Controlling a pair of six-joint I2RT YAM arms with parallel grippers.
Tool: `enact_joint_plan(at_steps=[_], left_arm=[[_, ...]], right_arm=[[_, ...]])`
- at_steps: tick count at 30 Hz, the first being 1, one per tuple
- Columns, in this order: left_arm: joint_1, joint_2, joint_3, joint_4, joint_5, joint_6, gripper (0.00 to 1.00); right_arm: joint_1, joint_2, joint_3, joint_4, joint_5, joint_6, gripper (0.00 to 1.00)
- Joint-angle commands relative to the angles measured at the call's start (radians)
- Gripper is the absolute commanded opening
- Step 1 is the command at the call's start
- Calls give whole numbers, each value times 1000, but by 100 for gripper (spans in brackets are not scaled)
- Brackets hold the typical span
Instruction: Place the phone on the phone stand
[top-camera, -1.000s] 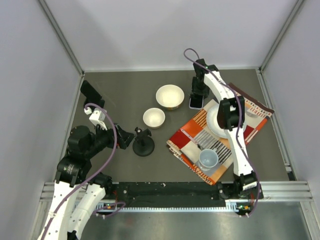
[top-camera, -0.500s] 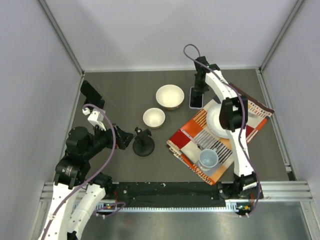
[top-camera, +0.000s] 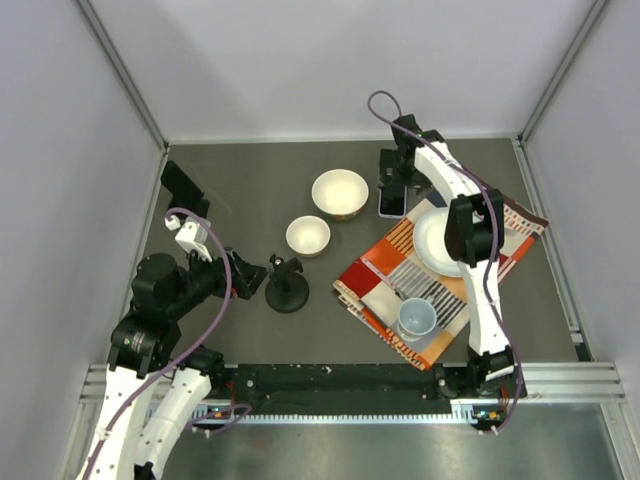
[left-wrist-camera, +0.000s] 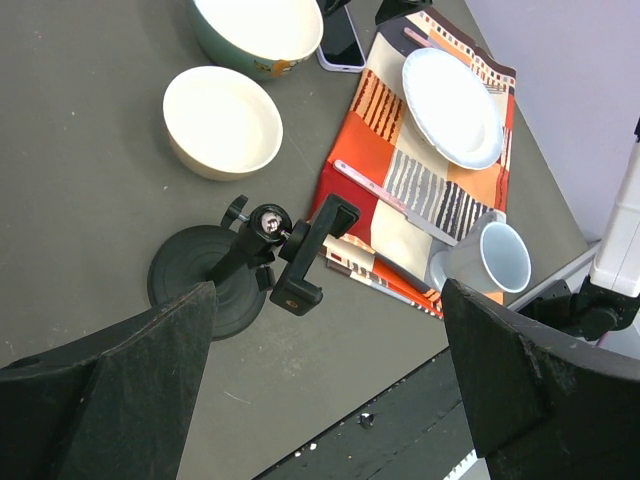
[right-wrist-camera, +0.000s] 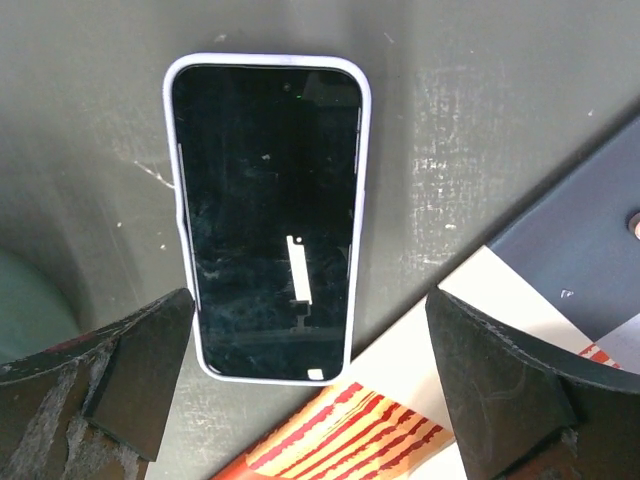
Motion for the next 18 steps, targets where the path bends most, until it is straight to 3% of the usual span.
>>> enact_joint_plan(at_steps=[1,7,18], left_arm=[[2,5,1,48,14,5,99],[2,7,10,39,11,17,98],[3,7,2,42,19,17,99]], right_arm=[[1,-23,10,-6,50,37,99],[11,79,145,-94,44,68,99],[15,100,169,-83,-16,60,99]])
